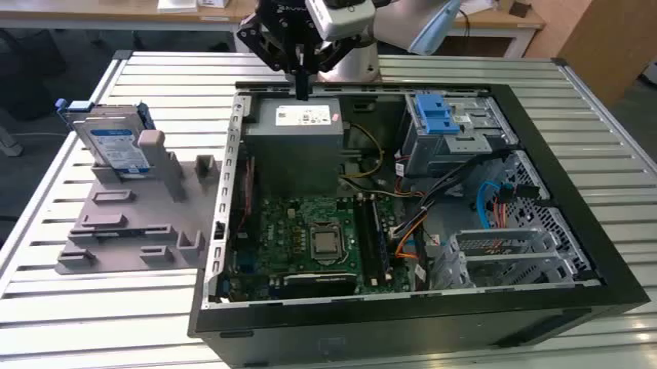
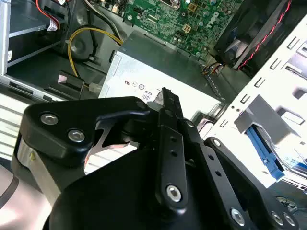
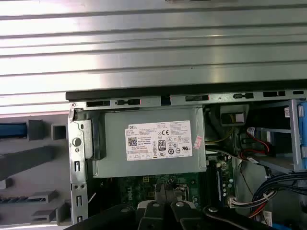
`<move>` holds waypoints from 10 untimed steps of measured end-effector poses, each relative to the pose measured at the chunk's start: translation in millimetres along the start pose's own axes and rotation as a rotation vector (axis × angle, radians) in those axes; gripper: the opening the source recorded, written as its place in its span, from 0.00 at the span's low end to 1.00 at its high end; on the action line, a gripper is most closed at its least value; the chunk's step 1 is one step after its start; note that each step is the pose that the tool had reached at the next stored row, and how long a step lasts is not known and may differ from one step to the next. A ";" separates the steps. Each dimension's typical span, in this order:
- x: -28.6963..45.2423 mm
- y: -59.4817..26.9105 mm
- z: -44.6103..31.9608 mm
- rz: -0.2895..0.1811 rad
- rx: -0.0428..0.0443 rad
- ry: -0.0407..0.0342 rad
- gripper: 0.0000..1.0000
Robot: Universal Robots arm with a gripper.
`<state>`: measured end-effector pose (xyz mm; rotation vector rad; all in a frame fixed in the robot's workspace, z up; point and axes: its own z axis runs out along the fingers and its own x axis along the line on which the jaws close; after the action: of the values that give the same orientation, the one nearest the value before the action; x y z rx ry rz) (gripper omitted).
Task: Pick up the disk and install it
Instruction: 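Reach for the disk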
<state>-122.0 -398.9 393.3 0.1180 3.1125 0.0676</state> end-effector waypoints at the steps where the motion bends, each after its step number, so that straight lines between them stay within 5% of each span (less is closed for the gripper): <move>1: 0.0 0.0 0.0 0.000 0.0000 0.0000 0.11; 10: 1.4 -0.1 0.0 0.000 0.0000 0.0000 0.11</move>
<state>-123.4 -398.9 393.3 0.1182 3.1125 0.0677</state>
